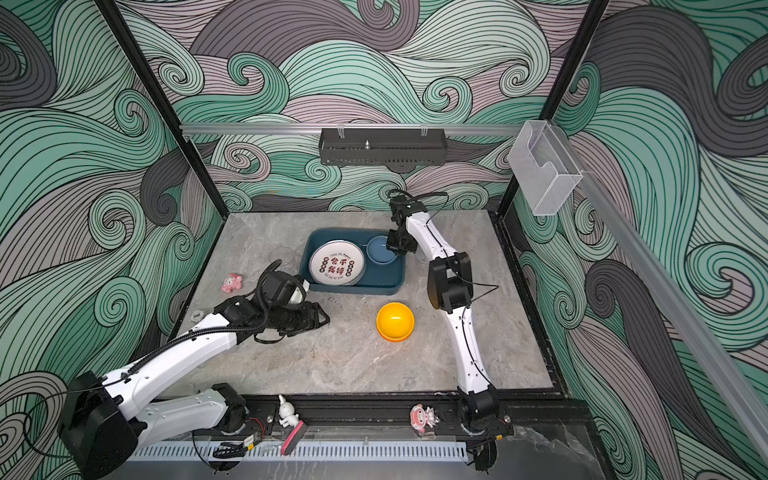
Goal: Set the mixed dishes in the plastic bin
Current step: 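Lower the blue bowl into the teal bin beside the plates and release, then move the right gripper back to the yellow bowl rim and pinch it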
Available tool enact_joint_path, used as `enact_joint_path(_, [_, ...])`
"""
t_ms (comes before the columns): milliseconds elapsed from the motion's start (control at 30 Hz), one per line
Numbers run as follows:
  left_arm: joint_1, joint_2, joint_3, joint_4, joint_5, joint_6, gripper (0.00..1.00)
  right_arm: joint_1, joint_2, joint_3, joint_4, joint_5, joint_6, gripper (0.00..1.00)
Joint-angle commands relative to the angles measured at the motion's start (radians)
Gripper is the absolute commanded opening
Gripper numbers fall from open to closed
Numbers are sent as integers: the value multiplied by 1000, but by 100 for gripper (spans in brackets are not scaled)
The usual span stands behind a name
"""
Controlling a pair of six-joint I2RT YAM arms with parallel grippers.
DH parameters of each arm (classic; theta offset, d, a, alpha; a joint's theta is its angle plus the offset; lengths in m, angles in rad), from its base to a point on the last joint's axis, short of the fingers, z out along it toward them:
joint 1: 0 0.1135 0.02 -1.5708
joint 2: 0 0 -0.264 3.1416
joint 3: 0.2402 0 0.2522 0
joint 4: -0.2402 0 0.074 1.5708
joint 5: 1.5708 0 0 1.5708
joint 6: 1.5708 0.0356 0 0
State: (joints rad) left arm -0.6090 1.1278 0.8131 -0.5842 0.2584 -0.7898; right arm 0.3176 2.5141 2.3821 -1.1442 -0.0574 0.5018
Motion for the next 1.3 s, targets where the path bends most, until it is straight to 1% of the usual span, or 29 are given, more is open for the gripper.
enact_joint_path(0, [9,-20,-8,-32,-11,-11,65,-5,12,34,-17,15,10,4])
enact_joint_path(133, [9,-22,-9,-33,-11,-12,65,-6,16,38,-18,14,15,5])
enact_joint_path(200, [9,-22,-9,-33,-11,-12,65,-5,17,38,-18,10,16,9])
enact_joint_path(333, [10,-23,-9,-32,-11,-12,65,-5,18,40,-21,12,19,19])
enact_joint_path(467, [10,-27,-11,-33,-11,-12,65,-3,8,52,-38,9,11,20])
enact_joint_path(600, [10,-37,-14,-26,-12,-12,65,3,-41,46,-50,23,1,21])
enact_joint_path(800, [11,-69,-13,-26,-21,-12,65,10,-177,-30,-50,36,-12,23])
enact_joint_path(1000, [11,-110,-28,5,-41,-12,66,39,-321,-151,-27,33,-49,26])
enact_joint_path(1267, [12,-125,-19,50,-32,31,66,68,-586,-503,113,-10,-55,29])
